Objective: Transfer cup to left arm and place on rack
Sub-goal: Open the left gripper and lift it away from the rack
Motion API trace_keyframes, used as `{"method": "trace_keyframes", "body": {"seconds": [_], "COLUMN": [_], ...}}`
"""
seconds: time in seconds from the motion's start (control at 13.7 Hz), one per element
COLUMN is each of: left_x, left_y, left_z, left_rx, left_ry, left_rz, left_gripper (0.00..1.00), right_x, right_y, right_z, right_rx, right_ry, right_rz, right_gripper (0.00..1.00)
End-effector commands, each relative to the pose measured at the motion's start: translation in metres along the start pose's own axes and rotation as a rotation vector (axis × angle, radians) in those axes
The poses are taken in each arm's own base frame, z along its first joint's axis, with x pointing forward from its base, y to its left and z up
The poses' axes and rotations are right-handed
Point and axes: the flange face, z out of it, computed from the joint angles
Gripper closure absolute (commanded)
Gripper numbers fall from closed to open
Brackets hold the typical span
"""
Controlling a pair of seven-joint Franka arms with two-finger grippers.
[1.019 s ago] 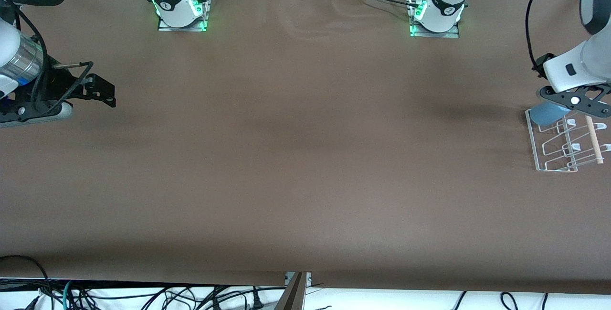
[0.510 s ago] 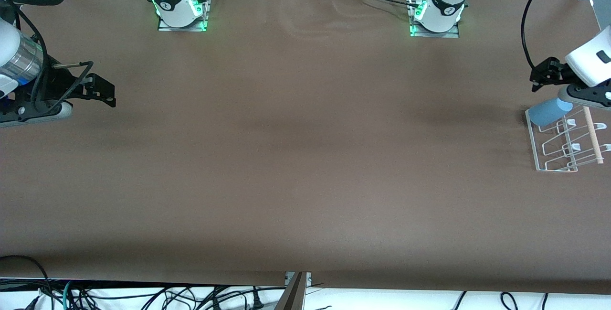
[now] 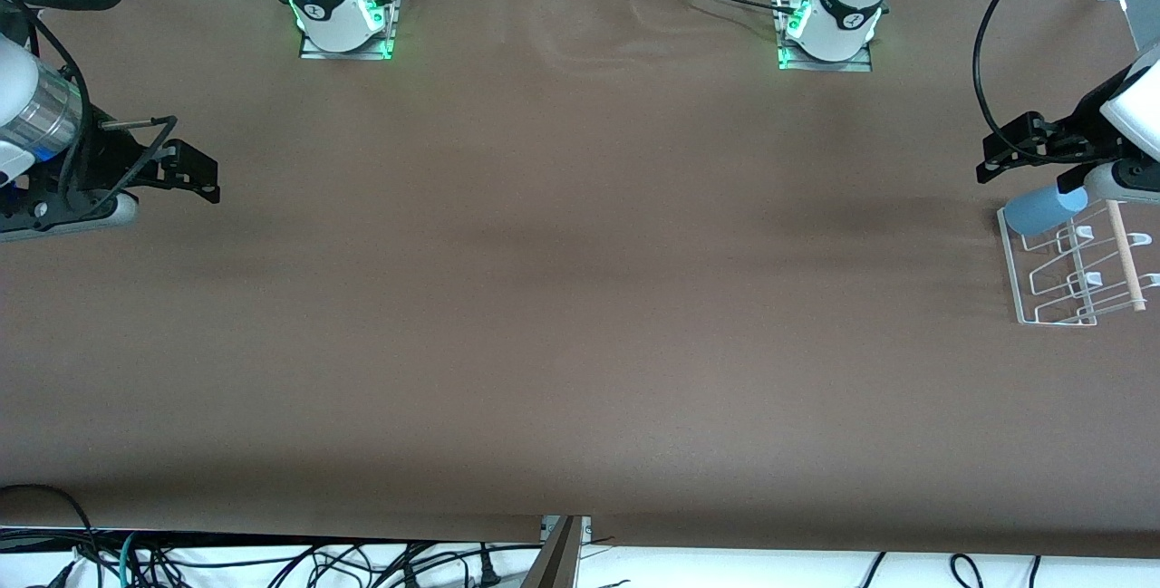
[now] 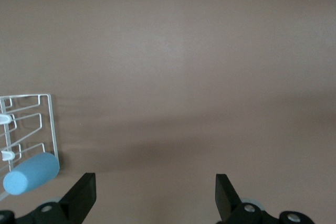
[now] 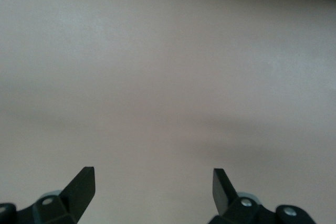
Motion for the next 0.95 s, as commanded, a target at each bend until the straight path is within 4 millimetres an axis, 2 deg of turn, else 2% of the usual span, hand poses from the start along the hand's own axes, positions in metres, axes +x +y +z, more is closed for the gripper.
{"method": "trace_keyframes", "body": {"seconds": [0.0, 0.29, 0.87], "left_x": [0.003, 0.007, 0.008], "left_y": [-0.006, -0.007, 0.003], "left_z": [-0.006, 0.002, 0.002], "left_rx": [-0.024, -0.024, 0.034], "left_ry": [-0.008, -0.022, -0.024], "left_rz": [-0.039, -0.036, -0.008], "left_gripper": [0.0, 0.0, 0.0], "right_x": [-0.004, -0.004, -0.003], "right_y": [-0.002, -0.002, -0.002], "right_z": [-0.004, -0.004, -0.003], "right_rx": [0.005, 0.007, 0.007], "right_ry": [0.0, 0.0, -0.001], "right_rz": [-0.001, -0.001, -0.001], "right_gripper": [0.01, 0.01, 0.01]}}
